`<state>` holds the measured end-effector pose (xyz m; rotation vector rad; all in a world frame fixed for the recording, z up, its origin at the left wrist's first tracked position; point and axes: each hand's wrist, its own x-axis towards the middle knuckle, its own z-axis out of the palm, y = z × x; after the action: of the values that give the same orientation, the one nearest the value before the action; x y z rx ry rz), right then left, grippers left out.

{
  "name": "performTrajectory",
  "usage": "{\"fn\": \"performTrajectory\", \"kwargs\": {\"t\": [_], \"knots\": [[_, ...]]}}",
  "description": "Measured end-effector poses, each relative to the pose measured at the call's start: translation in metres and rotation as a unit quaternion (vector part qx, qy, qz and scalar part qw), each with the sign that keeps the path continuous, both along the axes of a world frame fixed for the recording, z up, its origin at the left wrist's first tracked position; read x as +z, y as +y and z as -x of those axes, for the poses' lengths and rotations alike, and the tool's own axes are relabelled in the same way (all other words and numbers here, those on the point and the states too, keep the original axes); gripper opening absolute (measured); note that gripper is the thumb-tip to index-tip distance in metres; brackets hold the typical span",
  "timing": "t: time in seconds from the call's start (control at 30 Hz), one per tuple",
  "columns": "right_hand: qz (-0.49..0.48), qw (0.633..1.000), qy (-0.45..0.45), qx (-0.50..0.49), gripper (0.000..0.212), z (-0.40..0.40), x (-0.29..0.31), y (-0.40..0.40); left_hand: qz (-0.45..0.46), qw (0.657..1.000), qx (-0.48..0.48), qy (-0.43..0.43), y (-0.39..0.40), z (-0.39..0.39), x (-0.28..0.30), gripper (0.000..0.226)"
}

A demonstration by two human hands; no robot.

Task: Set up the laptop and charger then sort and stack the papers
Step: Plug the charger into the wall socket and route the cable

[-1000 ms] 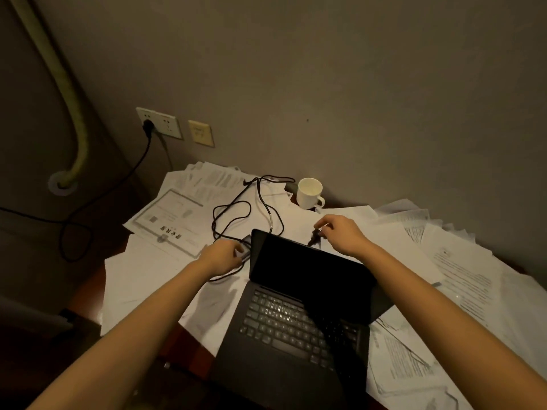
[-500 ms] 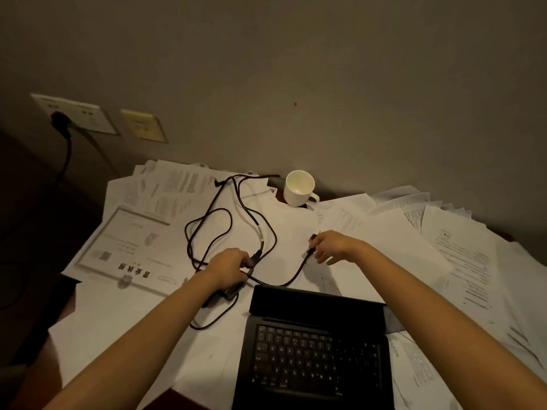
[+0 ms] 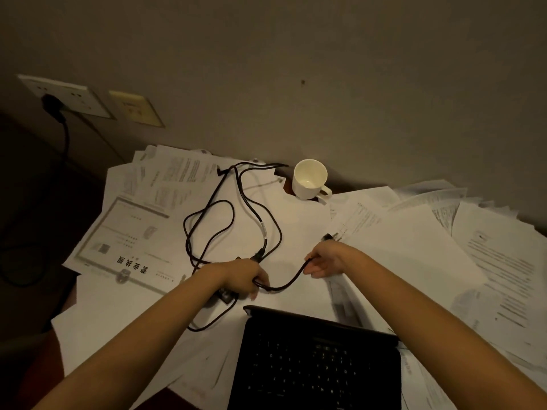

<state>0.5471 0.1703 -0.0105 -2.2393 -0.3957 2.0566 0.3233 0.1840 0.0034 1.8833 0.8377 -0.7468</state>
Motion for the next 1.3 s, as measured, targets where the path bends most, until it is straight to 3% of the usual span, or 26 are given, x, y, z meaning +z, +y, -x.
{"fn": "performTrajectory", "kwargs": {"t": [0.13, 0.23, 0.37, 0.5, 0.6, 0.73, 0.83, 0.97, 1.13, 1.3], "knots": [[-0.010, 0.991, 0.064, -0.119, 0.012, 0.000, 0.007, 0.002, 0.031, 0.991, 0.108, -0.065, -0.002, 0.003, 0.012, 0.024], [-0.020, 0.970, 0.139, -0.197, 0.024, -0.002, 0.013, 0.005, 0.035, 0.969, 0.214, -0.117, -0.005, 0.012, 0.022, 0.016], [-0.055, 0.940, 0.221, -0.252, 0.020, 0.009, 0.036, 0.016, -0.001, 0.949, 0.266, -0.168, -0.009, 0.030, 0.038, 0.024], [-0.102, 0.931, 0.261, -0.233, 0.017, 0.035, 0.072, 0.017, -0.004, 0.934, 0.289, -0.212, -0.022, 0.055, 0.047, 0.026], [-0.136, 0.909, 0.309, -0.246, 0.017, 0.061, 0.096, 0.015, -0.002, 0.926, 0.301, -0.226, -0.027, 0.071, 0.051, 0.047], [-0.168, 0.909, 0.312, -0.219, 0.017, 0.106, 0.114, 0.021, 0.022, 0.912, 0.326, -0.247, -0.024, 0.098, 0.059, 0.070], [-0.208, 0.898, 0.325, -0.213, 0.012, 0.146, 0.131, 0.027, 0.001, 0.914, 0.318, -0.252, -0.019, 0.124, 0.070, 0.072], [-0.334, 0.912, 0.230, -0.064, 0.016, 0.208, 0.146, 0.030, -0.001, 0.859, 0.423, -0.288, 0.000, 0.168, 0.081, 0.069], [-0.454, 0.878, 0.069, 0.137, 0.003, 0.289, 0.147, 0.019, 0.009, 0.761, 0.521, -0.387, 0.035, 0.202, 0.118, 0.038], [-0.530, 0.837, -0.070, 0.119, 0.015, 0.345, 0.136, 0.017, 0.024, 0.713, 0.538, -0.449, 0.040, 0.227, 0.126, 0.023]]}}
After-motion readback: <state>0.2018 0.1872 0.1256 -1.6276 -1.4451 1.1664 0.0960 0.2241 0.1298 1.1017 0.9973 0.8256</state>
